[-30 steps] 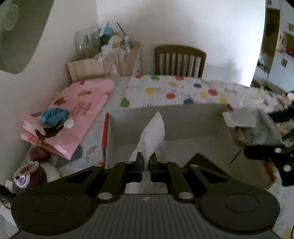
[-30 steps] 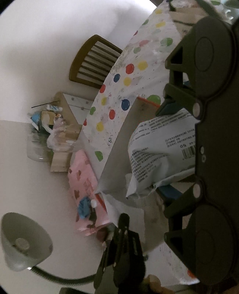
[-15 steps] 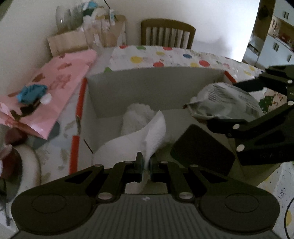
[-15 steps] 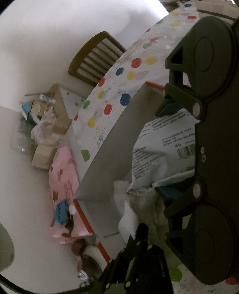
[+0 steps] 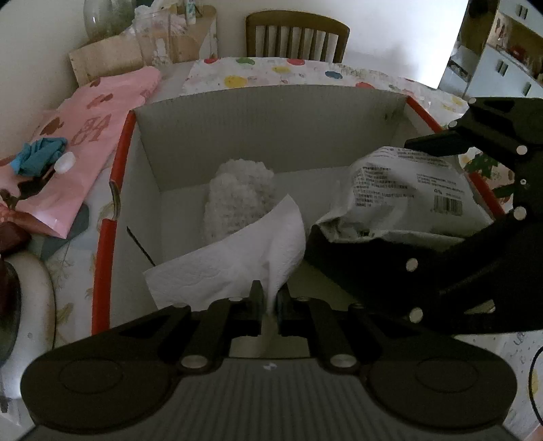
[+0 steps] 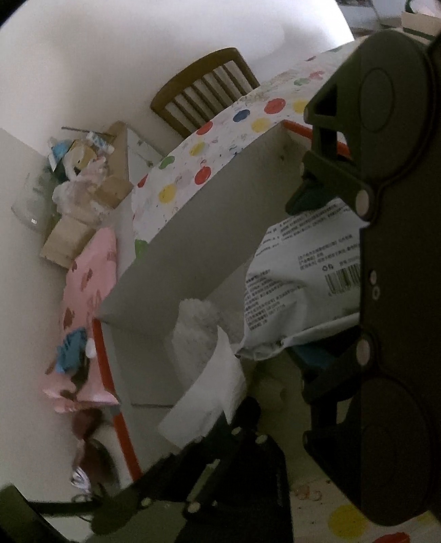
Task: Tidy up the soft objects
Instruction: 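Open the left tool to drop the tissue while the right tool releases the packet in the box, then withdraw both open tools from the box back over the table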
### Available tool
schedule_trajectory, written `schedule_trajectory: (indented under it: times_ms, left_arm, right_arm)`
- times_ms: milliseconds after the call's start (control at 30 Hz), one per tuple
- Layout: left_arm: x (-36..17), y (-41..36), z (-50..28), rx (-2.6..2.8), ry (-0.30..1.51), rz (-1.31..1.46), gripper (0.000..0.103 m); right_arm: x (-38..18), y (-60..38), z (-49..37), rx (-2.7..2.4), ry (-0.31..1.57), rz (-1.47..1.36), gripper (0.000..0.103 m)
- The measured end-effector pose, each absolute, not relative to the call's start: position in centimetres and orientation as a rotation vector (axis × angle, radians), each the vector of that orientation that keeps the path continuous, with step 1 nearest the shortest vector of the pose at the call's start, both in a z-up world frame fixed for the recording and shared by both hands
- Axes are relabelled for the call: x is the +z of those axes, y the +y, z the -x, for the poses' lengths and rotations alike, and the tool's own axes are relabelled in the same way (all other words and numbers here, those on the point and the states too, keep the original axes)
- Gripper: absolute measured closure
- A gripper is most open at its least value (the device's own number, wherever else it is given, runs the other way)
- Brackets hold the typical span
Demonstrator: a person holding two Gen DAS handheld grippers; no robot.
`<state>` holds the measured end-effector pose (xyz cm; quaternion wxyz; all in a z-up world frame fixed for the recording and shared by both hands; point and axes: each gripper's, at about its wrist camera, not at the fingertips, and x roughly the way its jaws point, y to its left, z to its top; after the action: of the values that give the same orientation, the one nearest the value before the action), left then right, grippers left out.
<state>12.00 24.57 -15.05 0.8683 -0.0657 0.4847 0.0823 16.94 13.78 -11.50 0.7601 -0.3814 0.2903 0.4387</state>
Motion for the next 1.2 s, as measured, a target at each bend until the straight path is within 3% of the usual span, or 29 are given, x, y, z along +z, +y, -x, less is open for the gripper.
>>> schedule_trajectory:
  times_ms: [467,500,567,600,633,833,933,1200]
  left_arm:
    - [-15.1,24.6,-11.9,0.161,1.023,0.164,0.091]
    - [-15.0,24.7,-11.8,0.157,1.021,0.176,0.086]
    - [-14.9,24.8,-11.7,0.147,1.011,0.196,0.066]
    - [-14.8,24.7,-11.5,0.146,1.004,0.195,0.043]
    - [-14.7,24.6,-11.4,0.146,0.993,0.192,0.029]
    - [-13.3,23.8,-10.9,0.121,0.944,0.182,0.028]
    - [-12.2,23.4,-10.2,0.126,0.906,0.175,0.028]
    - [-9.1,22.2,-8.8,0.09,0.826,0.188,0.024]
  right_arm:
    - [-9.6,12.3,-17.3,0.976,0.679,0.713,0.013]
    - [-9.2,12.1,-17.2,0.979,0.678,0.697,0.013]
    - [-8.6,11.6,-17.0,0.981,0.674,0.669,0.012]
    - [-8.2,11.3,-17.0,0.982,0.673,0.652,0.012]
    - [-7.9,11.0,-17.0,0.982,0.675,0.634,0.012]
    - [-6.1,8.8,-17.0,0.968,0.698,0.522,0.012]
    - [-4.8,6.9,-17.0,0.968,0.704,0.432,0.005]
    - [-2.3,2.2,-15.8,0.934,0.673,0.305,0.0]
